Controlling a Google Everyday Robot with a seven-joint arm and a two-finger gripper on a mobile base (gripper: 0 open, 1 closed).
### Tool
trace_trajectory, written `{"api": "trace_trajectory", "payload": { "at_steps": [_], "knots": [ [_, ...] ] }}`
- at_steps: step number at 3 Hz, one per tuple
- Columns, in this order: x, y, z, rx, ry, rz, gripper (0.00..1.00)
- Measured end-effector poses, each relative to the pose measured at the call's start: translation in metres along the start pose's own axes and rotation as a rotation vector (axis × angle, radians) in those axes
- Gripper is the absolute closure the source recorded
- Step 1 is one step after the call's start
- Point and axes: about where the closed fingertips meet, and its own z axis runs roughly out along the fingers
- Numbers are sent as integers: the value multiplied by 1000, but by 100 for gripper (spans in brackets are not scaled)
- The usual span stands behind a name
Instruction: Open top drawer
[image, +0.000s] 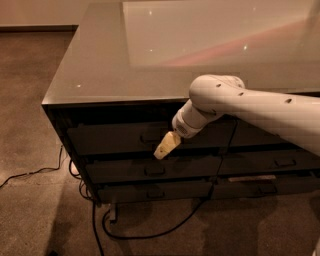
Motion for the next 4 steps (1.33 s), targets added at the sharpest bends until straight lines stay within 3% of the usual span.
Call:
{"api": "trace_trajectory", "payload": {
  "at_steps": [1,4],
  "knots": [
    [-12,-11,2,41,-11,-13,0],
    [-24,-15,17,19,-42,-27,0]
  ]
}}
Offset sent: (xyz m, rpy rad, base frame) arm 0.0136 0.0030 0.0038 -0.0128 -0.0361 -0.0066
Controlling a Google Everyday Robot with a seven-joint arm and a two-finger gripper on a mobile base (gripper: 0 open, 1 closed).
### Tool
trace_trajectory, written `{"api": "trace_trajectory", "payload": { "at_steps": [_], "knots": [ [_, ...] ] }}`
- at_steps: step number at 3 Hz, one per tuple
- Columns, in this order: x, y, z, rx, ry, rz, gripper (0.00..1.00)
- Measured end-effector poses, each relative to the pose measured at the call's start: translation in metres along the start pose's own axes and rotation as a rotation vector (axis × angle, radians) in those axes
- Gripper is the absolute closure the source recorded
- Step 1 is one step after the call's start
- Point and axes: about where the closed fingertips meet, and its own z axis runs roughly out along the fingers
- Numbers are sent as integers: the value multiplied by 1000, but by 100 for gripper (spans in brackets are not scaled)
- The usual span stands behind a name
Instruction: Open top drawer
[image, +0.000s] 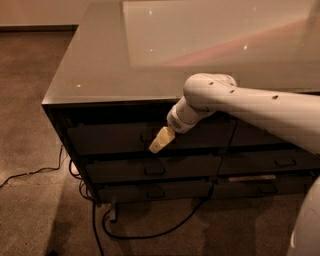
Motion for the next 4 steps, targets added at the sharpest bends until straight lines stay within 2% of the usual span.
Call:
{"api": "trace_trajectory", "payload": {
  "at_steps": [1,3,4],
  "knots": [
    [-2,-3,4,14,1,-17,0],
    [14,3,27,8,59,-22,0],
    [24,6,36,15,90,-35,19]
  ]
}}
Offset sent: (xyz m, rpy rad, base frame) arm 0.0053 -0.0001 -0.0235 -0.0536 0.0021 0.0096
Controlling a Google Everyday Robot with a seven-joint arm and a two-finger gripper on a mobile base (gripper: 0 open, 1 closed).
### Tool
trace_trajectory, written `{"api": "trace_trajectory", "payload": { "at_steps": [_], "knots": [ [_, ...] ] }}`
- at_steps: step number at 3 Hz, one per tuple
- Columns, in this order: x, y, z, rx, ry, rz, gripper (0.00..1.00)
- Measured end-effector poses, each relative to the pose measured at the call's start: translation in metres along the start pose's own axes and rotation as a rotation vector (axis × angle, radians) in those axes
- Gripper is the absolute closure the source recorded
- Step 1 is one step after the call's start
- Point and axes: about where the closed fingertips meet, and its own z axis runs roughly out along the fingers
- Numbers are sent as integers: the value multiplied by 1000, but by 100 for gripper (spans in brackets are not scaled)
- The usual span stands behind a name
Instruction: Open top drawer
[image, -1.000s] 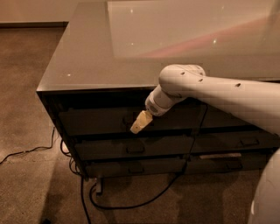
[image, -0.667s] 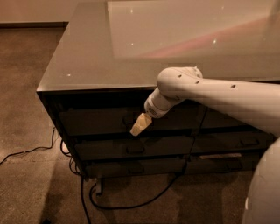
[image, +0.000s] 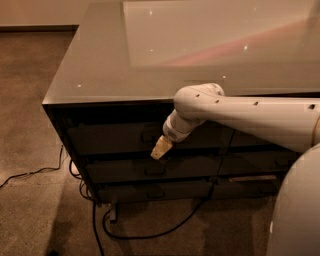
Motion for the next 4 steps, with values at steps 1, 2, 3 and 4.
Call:
{"api": "trace_trajectory", "payload": {
  "at_steps": [1,2,3,4],
  "knots": [
    [-2,0,-5,1,1,-1,42],
    [-4,-1,-11,1,1,-1,65],
    [-6,-1,-15,1,1,-1,88],
    [-9,-1,-20,1,1,-1,100]
  ]
}}
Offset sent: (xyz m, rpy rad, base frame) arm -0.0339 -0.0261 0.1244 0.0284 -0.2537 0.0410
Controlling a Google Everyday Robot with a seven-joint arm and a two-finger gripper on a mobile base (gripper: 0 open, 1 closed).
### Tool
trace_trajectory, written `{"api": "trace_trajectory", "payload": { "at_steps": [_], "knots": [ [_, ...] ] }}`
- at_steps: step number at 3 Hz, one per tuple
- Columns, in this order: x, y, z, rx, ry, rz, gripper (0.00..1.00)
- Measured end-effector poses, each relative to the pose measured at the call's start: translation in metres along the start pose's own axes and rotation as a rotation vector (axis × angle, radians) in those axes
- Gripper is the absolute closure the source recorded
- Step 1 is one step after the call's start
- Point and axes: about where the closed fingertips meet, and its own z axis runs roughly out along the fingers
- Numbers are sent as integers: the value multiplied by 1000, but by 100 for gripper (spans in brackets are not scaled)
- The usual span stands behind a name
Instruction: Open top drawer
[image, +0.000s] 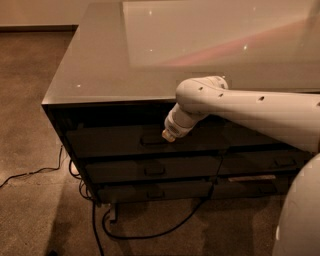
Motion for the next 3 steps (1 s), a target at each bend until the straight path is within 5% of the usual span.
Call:
{"api": "trace_trajectory", "payload": {
  "at_steps": [3],
  "knots": [
    [-1,1,-18,8,4,-1,100]
  ]
}}
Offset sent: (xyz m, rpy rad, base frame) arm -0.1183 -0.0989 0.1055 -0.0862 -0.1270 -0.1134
